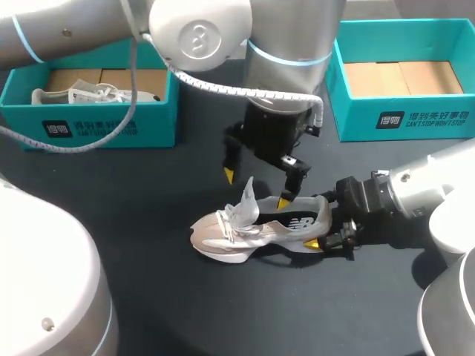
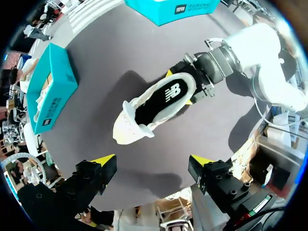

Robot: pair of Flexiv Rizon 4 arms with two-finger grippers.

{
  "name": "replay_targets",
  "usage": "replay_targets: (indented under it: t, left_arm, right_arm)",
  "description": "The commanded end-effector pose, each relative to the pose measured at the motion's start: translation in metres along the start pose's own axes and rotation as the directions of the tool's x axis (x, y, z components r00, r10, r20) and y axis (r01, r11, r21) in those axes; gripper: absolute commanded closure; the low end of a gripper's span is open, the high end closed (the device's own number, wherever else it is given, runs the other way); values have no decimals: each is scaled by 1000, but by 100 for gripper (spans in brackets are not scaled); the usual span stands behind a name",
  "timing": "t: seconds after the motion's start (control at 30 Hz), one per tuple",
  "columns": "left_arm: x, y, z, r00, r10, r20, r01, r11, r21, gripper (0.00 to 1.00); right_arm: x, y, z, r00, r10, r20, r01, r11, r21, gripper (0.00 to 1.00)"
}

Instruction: Take the shoe out of the shoebox, open the shoe tongue, remove and reinsert the insole, then place the shoe into the shoebox

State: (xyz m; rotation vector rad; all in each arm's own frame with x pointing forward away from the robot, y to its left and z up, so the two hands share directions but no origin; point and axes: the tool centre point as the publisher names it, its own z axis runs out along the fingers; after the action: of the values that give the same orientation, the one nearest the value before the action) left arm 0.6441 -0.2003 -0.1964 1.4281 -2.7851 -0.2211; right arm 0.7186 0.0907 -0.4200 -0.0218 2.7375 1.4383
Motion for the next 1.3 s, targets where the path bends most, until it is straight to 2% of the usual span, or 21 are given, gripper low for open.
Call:
replay_targets:
  t: [0.03, 0.17, 0.2, 0.23, 0.27, 0.3, 0.43, 0.97, 1.0, 1.03, 1.3]
  left_arm:
    - [1, -1, -18, 706, 708, 27, -705, 698, 121, 0]
    - [-1, -4, -24, 646, 763, 31, -756, 634, 163, 2]
    - [-2, -6, -25, 643, 765, 33, -758, 631, 166, 23]
    - [-3, -7, -26, 615, 788, 27, -779, 601, 179, 57]
    - [-4, -8, -28, 593, 805, 12, -792, 580, 194, 83]
    - [-4, -9, -28, 575, 818, 16, -803, 561, 201, 100]
    - [-3, -14, -32, 504, 863, -28, -838, 497, 226, 100]
    - [-3, -14, -32, 504, 863, -28, -838, 497, 226, 100]
    - [-2, -16, -27, 509, 860, -39, -832, 503, 234, 100]
    - [0, -19, -16, 491, 866, -92, -830, 497, 252, 100]
    - [10, -47, 30, 573, 811, -122, -765, 582, 277, 100]
  right_arm:
    - [1, 0, 1, 1000, 0, 2, 0, 1000, 2, 100]
    - [1, 0, 1, 1000, 0, 2, 0, 1000, 2, 100]
    - [1, 0, 1, 1000, 0, 2, 0, 1000, 2, 100]
    - [1, 0, 1, 1000, 0, 2, 0, 1000, 2, 100]
    - [1, 0, 1, 1000, 0, 2, 0, 1000, 2, 100]
    - [1, 0, 1, 1000, 0, 2, 0, 1000, 2, 100]
    - [1, 0, 1, 1000, 0, 2, 0, 1000, 2, 100]
    - [1, 0, 1, 1000, 0, 2, 0, 1000, 2, 100]
    - [1, 0, 1, 1000, 0, 2, 0, 1000, 2, 100]
    - [1, 0, 1, 1000, 0, 2, 0, 1000, 2, 100]
    - [1, 0, 1, 1000, 0, 2, 0, 1000, 2, 100]
